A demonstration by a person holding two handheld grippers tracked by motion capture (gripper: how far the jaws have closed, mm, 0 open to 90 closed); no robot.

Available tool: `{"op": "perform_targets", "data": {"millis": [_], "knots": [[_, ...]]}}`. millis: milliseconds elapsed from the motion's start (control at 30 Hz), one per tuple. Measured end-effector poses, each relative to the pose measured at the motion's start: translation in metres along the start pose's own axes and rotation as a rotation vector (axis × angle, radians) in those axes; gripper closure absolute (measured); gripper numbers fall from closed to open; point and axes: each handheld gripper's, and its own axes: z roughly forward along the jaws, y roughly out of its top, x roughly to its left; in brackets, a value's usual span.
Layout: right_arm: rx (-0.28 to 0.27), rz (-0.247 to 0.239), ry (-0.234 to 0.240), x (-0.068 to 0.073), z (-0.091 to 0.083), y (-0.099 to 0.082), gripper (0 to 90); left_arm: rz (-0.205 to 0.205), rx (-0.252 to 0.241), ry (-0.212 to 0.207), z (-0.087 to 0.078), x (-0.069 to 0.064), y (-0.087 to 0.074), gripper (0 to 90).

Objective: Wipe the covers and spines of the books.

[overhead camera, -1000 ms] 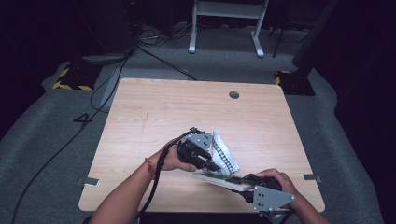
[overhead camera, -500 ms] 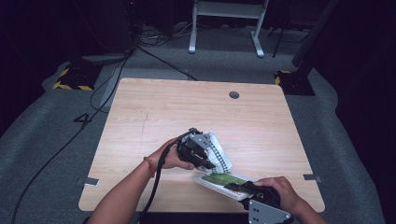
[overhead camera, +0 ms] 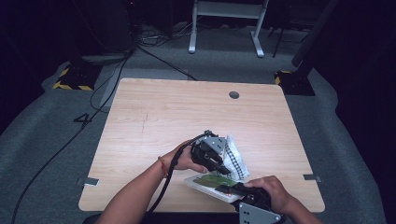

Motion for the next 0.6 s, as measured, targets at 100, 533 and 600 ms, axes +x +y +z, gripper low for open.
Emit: {"op": "perform_targets", "data": {"millis": [100, 533, 600], "knots": [[0.001, 0.015, -0.008, -0.001, -0.003, -0.003, 77.9, -0.006, -0.012, 0.001, -0.005, -0.001, -0.005, 81.2], [0.006, 0.021, -0.020, -0.004, -0.004, -0.004, 77.8, -0.029, -0.025, 0.029, -0.024, -0.007, -0.022, 81.2], [-0.007, 0.012, -0.017, -0.004, 0.000, 0.000, 77.8, -0.014, -0.029, 0.012, -0.017, -0.006, -0.014, 81.2]]}}
